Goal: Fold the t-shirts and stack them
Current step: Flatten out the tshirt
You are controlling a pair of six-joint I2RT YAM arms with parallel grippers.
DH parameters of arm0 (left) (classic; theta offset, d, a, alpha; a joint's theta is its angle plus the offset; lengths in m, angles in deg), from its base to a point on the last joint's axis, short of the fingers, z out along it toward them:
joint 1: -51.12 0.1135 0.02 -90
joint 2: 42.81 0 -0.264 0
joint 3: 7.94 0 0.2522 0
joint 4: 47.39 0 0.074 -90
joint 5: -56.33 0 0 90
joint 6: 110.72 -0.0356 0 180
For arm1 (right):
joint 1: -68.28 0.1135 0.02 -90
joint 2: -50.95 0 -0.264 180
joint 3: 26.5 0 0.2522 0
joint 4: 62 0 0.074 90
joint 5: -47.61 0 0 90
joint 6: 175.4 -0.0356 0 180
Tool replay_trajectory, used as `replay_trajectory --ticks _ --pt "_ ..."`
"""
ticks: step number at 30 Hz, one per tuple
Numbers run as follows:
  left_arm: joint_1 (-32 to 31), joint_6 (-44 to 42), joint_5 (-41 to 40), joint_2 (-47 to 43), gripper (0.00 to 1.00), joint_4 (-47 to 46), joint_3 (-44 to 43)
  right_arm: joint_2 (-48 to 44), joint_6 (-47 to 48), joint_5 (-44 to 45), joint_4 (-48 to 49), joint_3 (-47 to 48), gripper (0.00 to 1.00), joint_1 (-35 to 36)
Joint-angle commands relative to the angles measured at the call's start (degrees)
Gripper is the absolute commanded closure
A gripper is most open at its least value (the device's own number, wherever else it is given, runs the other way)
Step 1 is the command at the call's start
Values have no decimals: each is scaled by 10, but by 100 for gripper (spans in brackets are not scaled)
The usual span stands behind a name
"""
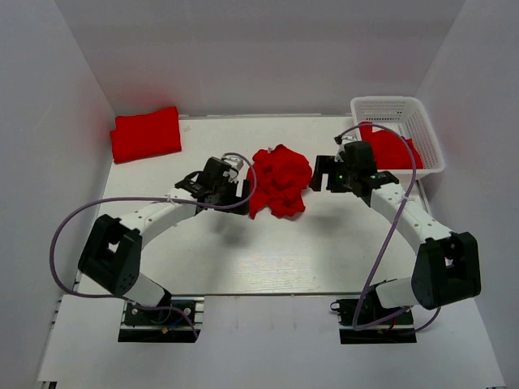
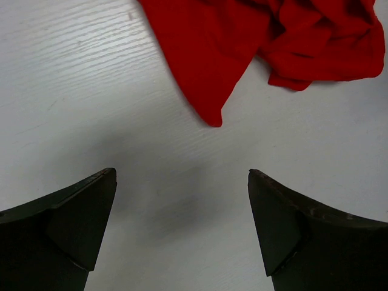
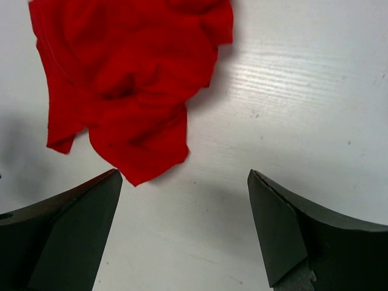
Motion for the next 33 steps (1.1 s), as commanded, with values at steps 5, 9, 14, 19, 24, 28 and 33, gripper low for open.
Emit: replay_trajectory --ticks 5,9,14,19,24,28,33 --pt "-36 -20 2 81 0 -41 -29 31 -6 18 -4 2 10 46" --pt "-47 -26 -19 113 0 -56 -35 44 -20 30 3 8 10 57" --pt "-52 -21 -37 148 10 -90 -40 42 -27 28 8 4 10 64" --pt "-58 -21 -45 179 21 -109 -57 48 -32 28 4 6 10 68" --pt "-58 -21 -50 209 59 -119 -74 61 -26 43 -6 15 10 77" --pt "-58 -21 -44 215 100 -134 -74 76 3 50 -16 39 10 91" --pt "-58 -16 -62 166 100 -179 -44 101 30 85 -14 61 10 124"
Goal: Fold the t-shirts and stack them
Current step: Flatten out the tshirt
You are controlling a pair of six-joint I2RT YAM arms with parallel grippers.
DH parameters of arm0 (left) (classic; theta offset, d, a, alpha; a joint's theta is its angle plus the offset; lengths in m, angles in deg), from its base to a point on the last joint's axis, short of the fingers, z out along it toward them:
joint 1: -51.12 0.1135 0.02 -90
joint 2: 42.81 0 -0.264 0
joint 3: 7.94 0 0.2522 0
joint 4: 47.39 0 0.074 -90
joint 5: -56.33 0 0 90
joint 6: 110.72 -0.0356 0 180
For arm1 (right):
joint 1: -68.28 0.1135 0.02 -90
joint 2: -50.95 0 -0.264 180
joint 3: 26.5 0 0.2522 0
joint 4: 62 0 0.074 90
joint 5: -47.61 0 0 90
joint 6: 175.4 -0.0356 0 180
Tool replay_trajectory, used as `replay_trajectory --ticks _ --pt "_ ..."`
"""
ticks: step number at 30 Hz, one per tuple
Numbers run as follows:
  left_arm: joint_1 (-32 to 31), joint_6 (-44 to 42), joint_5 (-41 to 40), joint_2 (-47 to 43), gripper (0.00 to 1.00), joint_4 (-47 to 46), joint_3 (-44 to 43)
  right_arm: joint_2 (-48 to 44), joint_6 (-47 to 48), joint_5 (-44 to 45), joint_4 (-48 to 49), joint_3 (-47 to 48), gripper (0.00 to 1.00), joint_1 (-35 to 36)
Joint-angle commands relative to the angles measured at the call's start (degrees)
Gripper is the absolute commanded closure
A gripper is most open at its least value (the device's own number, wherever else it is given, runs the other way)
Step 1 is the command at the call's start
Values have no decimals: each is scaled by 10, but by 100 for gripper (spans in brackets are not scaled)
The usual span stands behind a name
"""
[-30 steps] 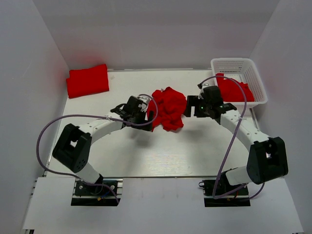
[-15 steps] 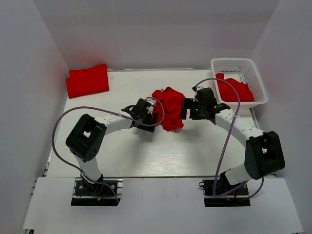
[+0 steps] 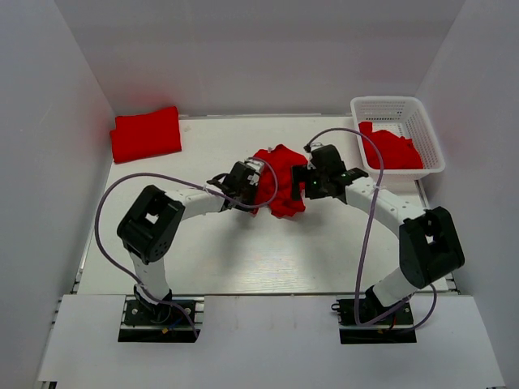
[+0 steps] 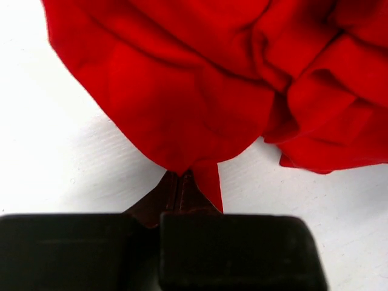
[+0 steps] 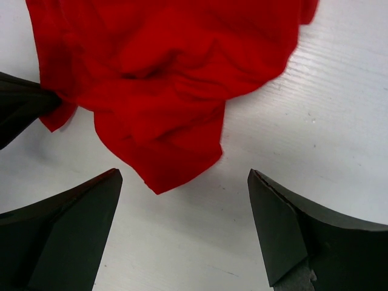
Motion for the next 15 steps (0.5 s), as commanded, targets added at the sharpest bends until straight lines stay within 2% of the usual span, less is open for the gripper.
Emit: replay_trajectory --ticks 1,8,15 --pt "-4 8 -14 -53 100 -35 25 15 30 46 1 38 10 27" --pt "-4 8 -31 -85 100 -36 38 78 43 116 -11 91 10 70" --pt "-4 8 -31 -91 100 -30 43 108 16 181 -14 105 10 86"
